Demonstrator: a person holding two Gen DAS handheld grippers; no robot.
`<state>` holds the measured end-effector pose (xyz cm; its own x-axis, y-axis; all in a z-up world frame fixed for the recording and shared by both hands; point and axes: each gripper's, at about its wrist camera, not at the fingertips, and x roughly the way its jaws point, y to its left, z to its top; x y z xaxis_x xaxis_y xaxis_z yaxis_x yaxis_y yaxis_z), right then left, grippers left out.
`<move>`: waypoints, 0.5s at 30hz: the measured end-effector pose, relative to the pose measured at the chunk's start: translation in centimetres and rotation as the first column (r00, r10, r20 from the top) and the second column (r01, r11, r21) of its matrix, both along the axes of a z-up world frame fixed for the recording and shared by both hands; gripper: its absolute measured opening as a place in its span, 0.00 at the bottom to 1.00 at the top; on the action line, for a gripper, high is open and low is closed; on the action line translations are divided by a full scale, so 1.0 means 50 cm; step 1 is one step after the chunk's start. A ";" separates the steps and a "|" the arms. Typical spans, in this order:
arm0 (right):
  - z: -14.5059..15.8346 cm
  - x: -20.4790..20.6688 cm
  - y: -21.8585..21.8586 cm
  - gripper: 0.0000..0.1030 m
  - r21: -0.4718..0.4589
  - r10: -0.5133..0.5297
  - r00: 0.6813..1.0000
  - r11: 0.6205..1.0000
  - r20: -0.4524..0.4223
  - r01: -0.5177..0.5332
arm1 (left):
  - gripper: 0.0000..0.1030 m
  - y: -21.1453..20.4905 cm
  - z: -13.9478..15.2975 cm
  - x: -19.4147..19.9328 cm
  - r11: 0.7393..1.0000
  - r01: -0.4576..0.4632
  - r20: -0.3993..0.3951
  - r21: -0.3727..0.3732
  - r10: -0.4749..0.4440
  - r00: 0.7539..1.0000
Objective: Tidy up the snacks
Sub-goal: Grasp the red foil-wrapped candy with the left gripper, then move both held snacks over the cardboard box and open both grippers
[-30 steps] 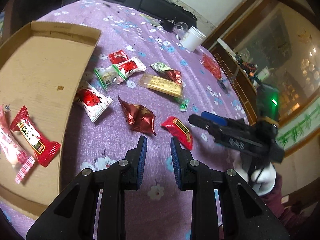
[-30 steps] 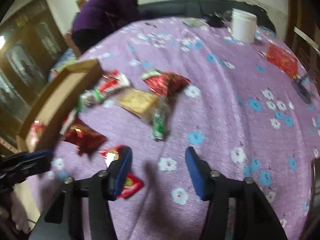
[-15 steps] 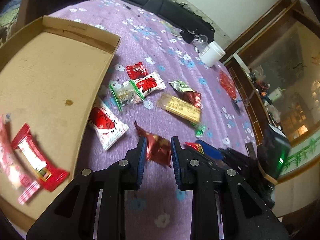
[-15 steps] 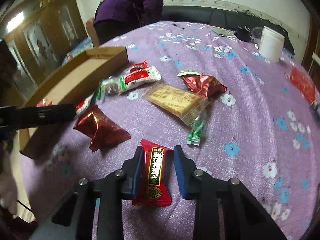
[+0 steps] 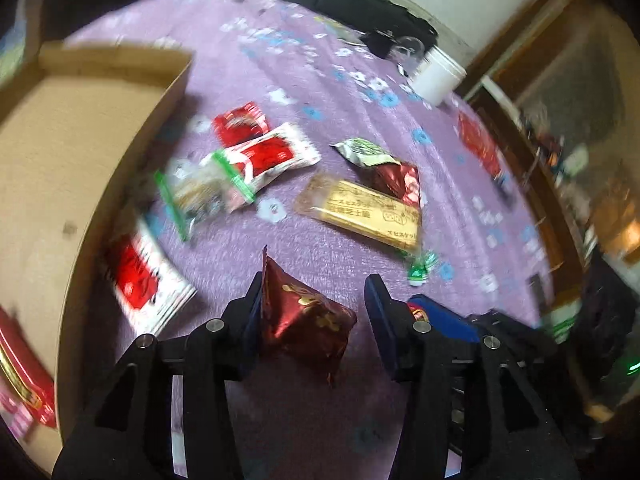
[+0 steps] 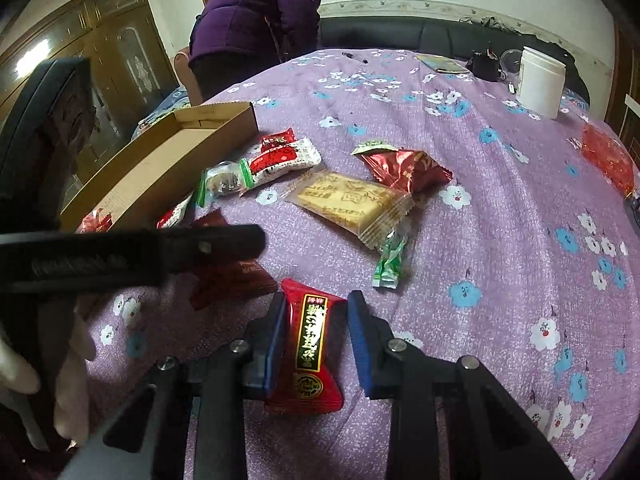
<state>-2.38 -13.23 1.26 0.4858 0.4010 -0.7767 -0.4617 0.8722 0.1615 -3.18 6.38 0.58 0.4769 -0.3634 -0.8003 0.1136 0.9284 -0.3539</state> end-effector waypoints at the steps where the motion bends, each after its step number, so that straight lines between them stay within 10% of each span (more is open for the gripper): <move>1: 0.000 0.000 0.000 0.32 0.000 0.000 1.000 1.000 0.000 0.000 | 0.46 -0.013 -0.001 -0.002 0.998 0.028 0.025 0.052 -0.030 0.999; 3: 0.000 0.000 -0.001 0.32 0.000 -0.002 1.000 1.000 0.000 0.002 | 0.35 -0.036 -0.003 -0.016 0.986 0.062 0.069 0.157 -0.074 0.995; 15: 0.020 -0.006 -0.035 0.29 0.054 -0.073 0.997 0.996 0.009 0.072 | 0.25 0.048 0.062 -0.061 0.997 0.064 0.105 -0.048 -0.058 0.993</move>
<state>-2.68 -14.99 2.24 0.5238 0.4054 -0.7492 -0.3996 0.8937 0.2042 -6.25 8.78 3.66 0.5320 -0.4338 -0.7272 0.2081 0.8994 -0.3843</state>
